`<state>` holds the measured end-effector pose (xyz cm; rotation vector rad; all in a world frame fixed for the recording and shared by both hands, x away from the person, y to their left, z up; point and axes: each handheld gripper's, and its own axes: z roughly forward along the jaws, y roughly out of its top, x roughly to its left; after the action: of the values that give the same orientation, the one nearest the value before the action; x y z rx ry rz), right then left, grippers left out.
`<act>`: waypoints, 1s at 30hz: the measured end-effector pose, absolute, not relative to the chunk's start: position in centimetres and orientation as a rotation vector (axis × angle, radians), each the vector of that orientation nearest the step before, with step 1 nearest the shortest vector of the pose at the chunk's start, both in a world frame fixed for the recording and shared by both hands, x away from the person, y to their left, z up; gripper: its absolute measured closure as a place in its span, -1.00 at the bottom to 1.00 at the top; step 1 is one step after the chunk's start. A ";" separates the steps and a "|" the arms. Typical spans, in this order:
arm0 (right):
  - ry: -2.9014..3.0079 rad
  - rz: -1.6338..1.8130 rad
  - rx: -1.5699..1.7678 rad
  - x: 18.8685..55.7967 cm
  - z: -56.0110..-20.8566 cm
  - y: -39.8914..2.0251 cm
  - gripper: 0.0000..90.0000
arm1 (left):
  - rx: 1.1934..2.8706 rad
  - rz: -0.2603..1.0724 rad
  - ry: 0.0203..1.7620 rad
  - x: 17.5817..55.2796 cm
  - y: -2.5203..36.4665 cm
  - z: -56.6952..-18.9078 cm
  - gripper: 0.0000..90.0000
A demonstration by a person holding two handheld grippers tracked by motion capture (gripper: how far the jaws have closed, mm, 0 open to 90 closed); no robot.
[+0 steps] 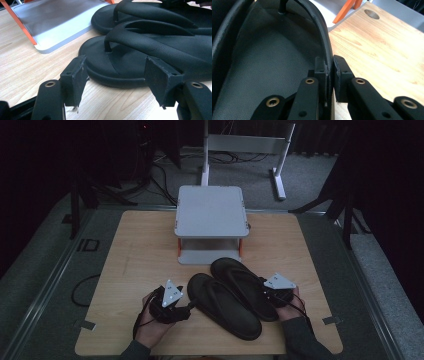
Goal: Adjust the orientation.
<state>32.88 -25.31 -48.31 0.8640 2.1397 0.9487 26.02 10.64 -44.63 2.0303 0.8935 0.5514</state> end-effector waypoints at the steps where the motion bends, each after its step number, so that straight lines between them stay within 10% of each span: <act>1: 2.143 0.960 0.886 32.9 -48.3 -25.4 0.84 | 2.029 0.549 0.895 26.0 10.6 -44.7 -0.22; 14: 2.127 0.901 0.870 32.7 -48.8 -25.0 0.79 | 2.026 0.553 0.905 26.1 10.9 -44.8 -0.22; 19: 2.122 0.917 0.905 32.4 -48.4 -25.1 0.33 | 2.016 0.558 0.916 26.1 11.3 -44.7 -0.22; 30: 2.150 1.060 0.945 30.1 -45.4 -24.6 0.09 | 2.001 0.570 0.961 26.6 12.3 -45.2 -0.22</act>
<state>30.14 -24.62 -45.43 0.9446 2.1503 1.0601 26.61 12.34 -45.21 2.0007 0.9606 0.5696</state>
